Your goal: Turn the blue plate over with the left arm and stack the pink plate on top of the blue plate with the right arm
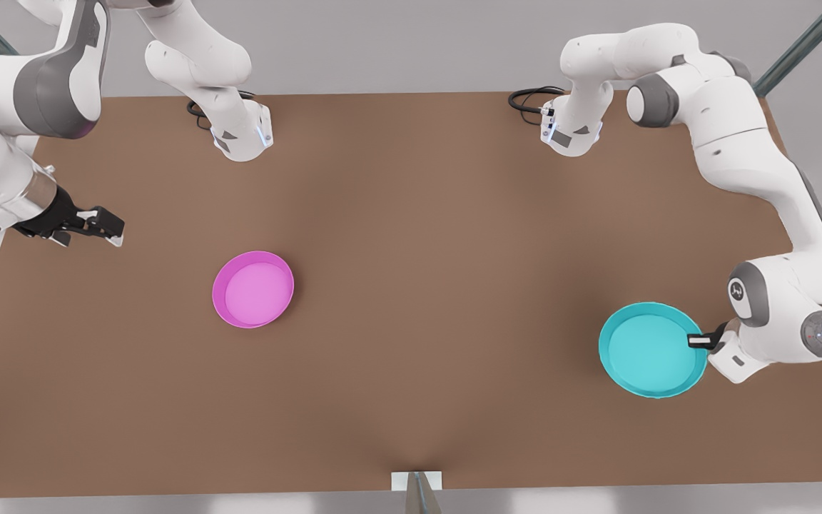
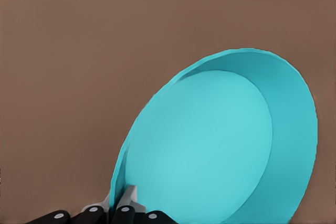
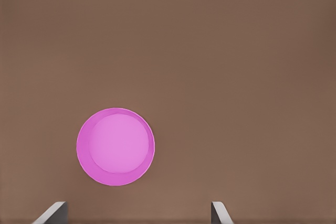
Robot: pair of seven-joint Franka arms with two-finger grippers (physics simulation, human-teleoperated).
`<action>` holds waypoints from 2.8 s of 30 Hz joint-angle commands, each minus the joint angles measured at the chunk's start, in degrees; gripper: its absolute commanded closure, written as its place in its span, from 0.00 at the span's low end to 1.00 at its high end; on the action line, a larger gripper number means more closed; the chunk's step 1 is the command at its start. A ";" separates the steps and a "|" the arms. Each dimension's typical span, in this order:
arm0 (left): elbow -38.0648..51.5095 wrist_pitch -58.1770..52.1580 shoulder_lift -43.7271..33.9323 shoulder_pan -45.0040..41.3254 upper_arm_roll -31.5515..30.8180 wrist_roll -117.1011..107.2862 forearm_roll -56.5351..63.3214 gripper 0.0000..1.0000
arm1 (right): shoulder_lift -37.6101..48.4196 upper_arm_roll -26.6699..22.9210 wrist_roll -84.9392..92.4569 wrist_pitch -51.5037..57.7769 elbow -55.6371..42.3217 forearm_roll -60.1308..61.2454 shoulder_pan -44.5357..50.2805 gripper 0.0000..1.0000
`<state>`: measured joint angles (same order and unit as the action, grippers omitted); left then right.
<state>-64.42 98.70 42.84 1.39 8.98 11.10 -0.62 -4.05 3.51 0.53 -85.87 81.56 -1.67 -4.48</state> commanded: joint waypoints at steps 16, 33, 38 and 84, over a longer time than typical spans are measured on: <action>0.00 -6.06 -3.02 -17.12 0.07 -17.94 15.47 0.79 | 0.00 0.00 0.00 0.00 0.00 -0.09 0.08 0.00; -0.71 -10.89 -2.67 -33.38 -0.02 -41.07 28.30 0.79 | 0.00 0.00 0.00 0.00 0.00 0.00 0.00 0.00; -0.79 -14.85 -1.71 -38.39 -0.10 -43.97 33.58 0.79 | 0.00 0.00 0.00 0.00 0.00 0.00 0.00 0.00; 11.07 -26.45 -10.58 -15.80 -4.76 -21.82 2.55 0.00 | -5.88 0.27 27.33 -17.75 25.75 9.23 -13.18 0.00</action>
<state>-54.14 73.49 30.05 -13.93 4.00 -10.42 2.65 -10.86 3.76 28.66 -103.39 107.47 7.62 -19.90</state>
